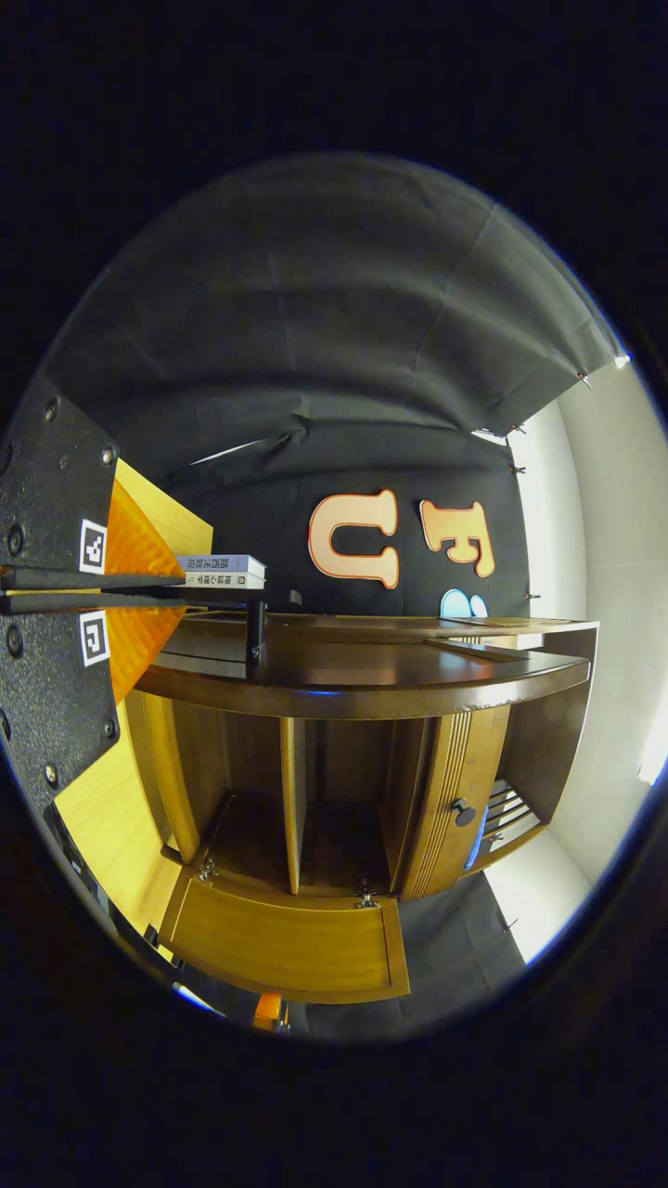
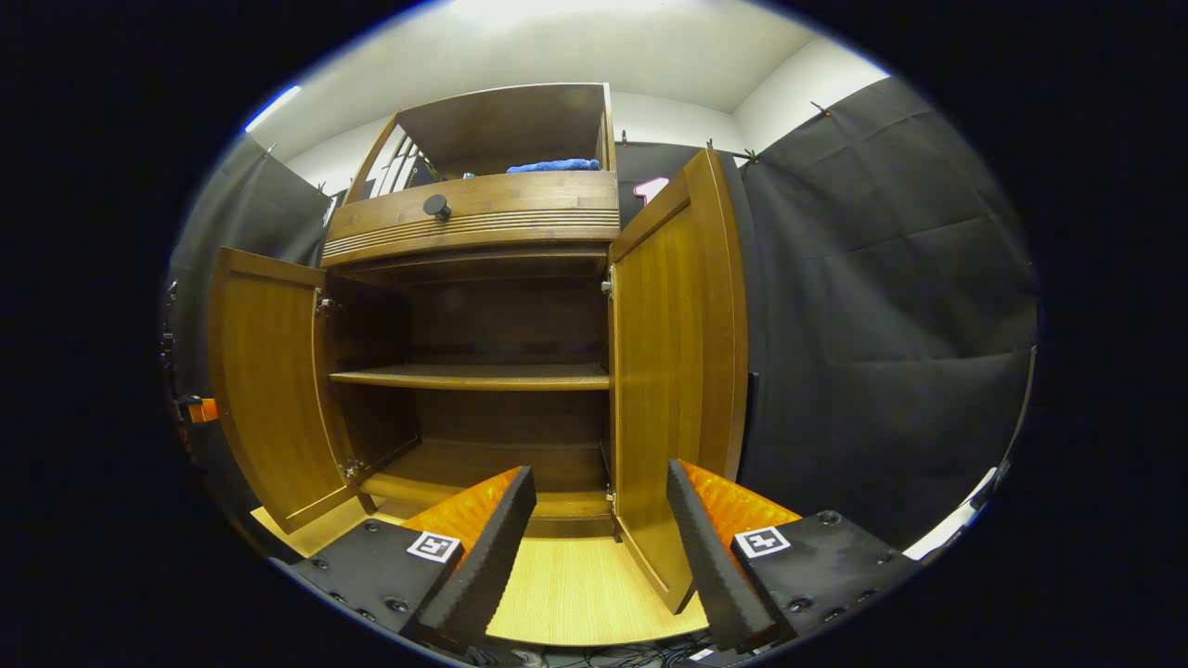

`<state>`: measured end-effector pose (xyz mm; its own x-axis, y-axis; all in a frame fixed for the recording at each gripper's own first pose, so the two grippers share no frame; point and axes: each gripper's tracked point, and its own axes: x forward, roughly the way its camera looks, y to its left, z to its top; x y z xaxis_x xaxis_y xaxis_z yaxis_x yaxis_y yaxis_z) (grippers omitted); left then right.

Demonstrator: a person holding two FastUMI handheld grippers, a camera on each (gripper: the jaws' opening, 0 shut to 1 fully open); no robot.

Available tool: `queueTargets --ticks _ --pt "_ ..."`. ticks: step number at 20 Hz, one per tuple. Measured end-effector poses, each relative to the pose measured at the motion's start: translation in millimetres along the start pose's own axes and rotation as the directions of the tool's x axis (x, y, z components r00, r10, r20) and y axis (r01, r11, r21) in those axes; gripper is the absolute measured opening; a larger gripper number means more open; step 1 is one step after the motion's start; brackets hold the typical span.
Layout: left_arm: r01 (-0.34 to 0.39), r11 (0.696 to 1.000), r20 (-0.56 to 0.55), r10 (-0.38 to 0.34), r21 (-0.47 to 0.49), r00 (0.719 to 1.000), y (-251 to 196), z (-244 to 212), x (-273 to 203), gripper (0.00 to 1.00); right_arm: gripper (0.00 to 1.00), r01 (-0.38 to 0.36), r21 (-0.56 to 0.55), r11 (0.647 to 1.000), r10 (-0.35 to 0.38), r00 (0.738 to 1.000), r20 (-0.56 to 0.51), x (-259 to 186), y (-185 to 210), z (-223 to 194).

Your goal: Open the right door of the double-door shoe cabinet with the right hand, and open the left door with the left hand.

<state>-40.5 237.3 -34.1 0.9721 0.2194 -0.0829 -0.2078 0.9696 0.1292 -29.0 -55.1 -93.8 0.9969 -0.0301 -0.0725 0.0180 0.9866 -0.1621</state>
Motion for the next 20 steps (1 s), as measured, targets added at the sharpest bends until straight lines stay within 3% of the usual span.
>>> queueTargets --ticks 5,8,10,14,17,18,19,20 --pt "-0.024 1.0 0.014 0.024 0.004 1.0 0.9 9.1 -23.3 0.01 0.89 0.003 -0.003 1.0 -0.003 1.0 -0.008 3.0 0.1 -1.6" --pt "-0.022 1.0 0.017 0.022 -0.006 1.0 -6.7 14.7 -35.9 0.0 0.95 0.0 -0.004 1.0 0.0 1.0 -0.008 5.1 2.0 -0.1" --pt "0.0 1.0 0.003 0.0 -0.015 1.0 -18.0 15.6 -42.0 0.0 0.89 -0.003 -0.005 1.0 0.003 1.0 -0.008 4.8 2.8 -0.8" --pt "0.022 0.998 0.006 -0.022 -0.053 1.0 -40.0 23.2 -46.5 0.04 0.93 -0.003 -0.004 1.0 0.003 1.0 -0.011 4.4 0.1 0.3" --pt "0.027 0.998 0.026 -0.025 -0.053 0.999 -50.5 31.5 -45.3 0.01 0.89 0.005 -0.005 1.0 -0.005 1.0 -0.013 2.2 -7.5 -0.9" --pt "0.026 0.998 0.027 -0.025 -0.056 0.999 -53.4 32.8 -45.3 0.11 0.89 0.011 -0.006 1.0 -0.011 1.0 -0.014 1.3 -11.4 -0.4" --pt "0.029 0.998 0.027 -0.027 -0.061 0.999 -56.7 34.8 -46.5 0.08 0.89 0.015 -0.006 1.0 -0.016 1.0 -0.014 1.3 -14.3 0.0" --pt "0.037 0.997 0.025 -0.035 -0.067 0.999 -61.7 36.7 -47.7 0.24 0.96 0.021 -0.005 1.0 -0.021 1.0 -0.012 0.1 -17.4 0.5"
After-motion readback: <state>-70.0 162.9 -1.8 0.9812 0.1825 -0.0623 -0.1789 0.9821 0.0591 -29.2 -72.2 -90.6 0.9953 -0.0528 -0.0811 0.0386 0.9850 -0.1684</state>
